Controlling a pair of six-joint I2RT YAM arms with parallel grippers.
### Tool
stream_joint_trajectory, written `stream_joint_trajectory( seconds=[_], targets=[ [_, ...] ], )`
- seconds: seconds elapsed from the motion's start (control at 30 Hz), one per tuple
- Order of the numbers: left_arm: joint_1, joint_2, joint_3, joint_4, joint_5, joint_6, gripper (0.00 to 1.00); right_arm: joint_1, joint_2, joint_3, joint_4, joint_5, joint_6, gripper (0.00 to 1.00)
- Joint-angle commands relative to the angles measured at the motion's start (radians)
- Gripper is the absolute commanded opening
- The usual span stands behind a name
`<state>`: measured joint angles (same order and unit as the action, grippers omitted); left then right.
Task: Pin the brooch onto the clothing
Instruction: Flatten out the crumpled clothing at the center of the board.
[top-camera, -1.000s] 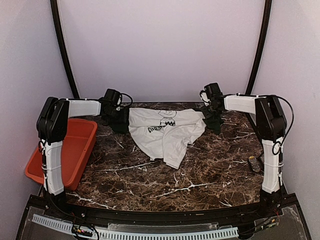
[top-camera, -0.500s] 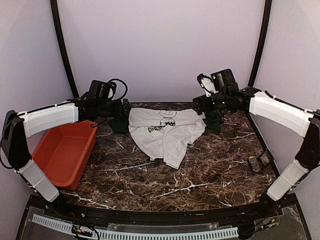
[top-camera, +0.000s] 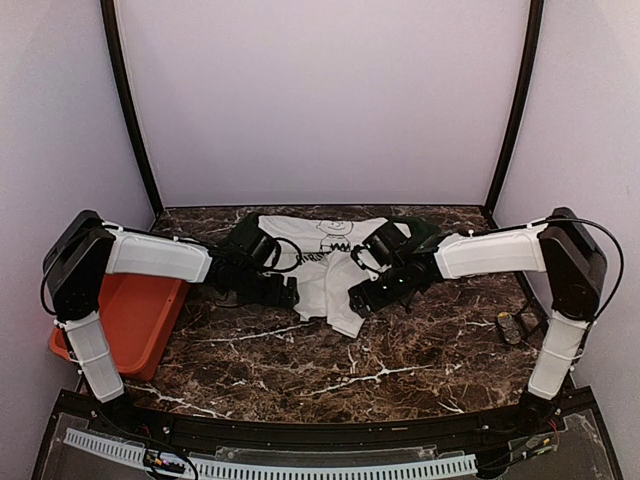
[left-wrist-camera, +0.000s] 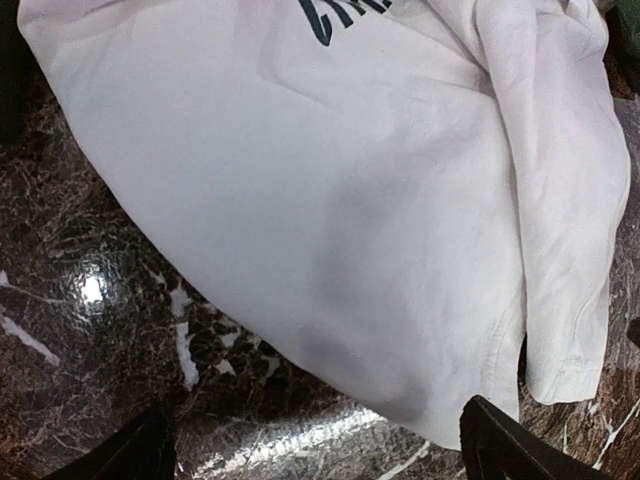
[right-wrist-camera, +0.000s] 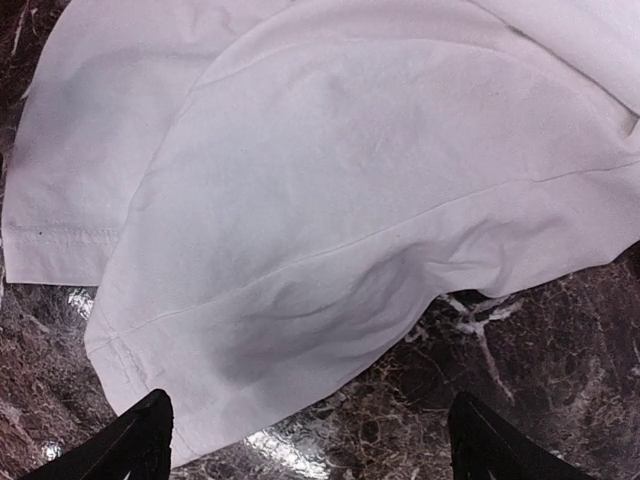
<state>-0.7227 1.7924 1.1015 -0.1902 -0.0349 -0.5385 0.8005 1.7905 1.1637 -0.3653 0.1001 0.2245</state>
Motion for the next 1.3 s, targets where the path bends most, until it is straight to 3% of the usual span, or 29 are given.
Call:
stream_joint_trajectory(
  seconds=[0.0, 0.2, 0.37, 0.43, 0.63, 0.77, 0.8, 0.9, 1.1, 1.27],
  targets=[
    [0.001, 0.041, 0.039, -0.048, 0.057, -0.046, 0.99, 0.018, 0.068, 0.018, 0.047, -0.046, 0.05, 0.92],
    [0.0, 0.088, 0.042, -0.008, 0.065, -0.072, 0.92, 0.026, 0.116, 0.042, 0.053, -0.044, 0.053, 0.89],
    [0.0, 0.118, 0.051, 0.011, 0.066, -0.08, 0.68, 0.031, 0.131, 0.038, 0.047, -0.059, 0.053, 0.79],
    [0.0, 0.127, 0.048, 0.015, 0.06, -0.08, 0.57, 0.031, 0.134, 0.033, 0.047, -0.078, 0.05, 0.69],
    [0.002, 0.156, 0.046, 0.024, 0.011, -0.074, 0.37, 0.031, 0.127, 0.015, 0.05, -0.129, 0.054, 0.29],
    [0.004, 0.17, 0.06, 0.025, 0.007, -0.069, 0.16, 0.032, 0.121, 0.017, 0.026, -0.109, 0.043, 0.07],
    [0.005, 0.171, 0.061, 0.022, 0.003, -0.066, 0.07, 0.031, 0.118, 0.019, 0.018, -0.094, 0.039, 0.02],
    [0.008, 0.163, 0.065, 0.008, -0.015, -0.057, 0.01, 0.031, 0.096, 0.024, -0.003, -0.047, 0.022, 0.0],
    [0.021, 0.095, 0.042, -0.019, -0.054, -0.036, 0.01, 0.027, 0.009, 0.033, -0.084, 0.082, -0.006, 0.0],
    [0.027, -0.058, -0.002, -0.073, -0.121, -0.006, 0.01, 0.014, -0.093, 0.023, -0.178, 0.146, -0.006, 0.0]
  ],
)
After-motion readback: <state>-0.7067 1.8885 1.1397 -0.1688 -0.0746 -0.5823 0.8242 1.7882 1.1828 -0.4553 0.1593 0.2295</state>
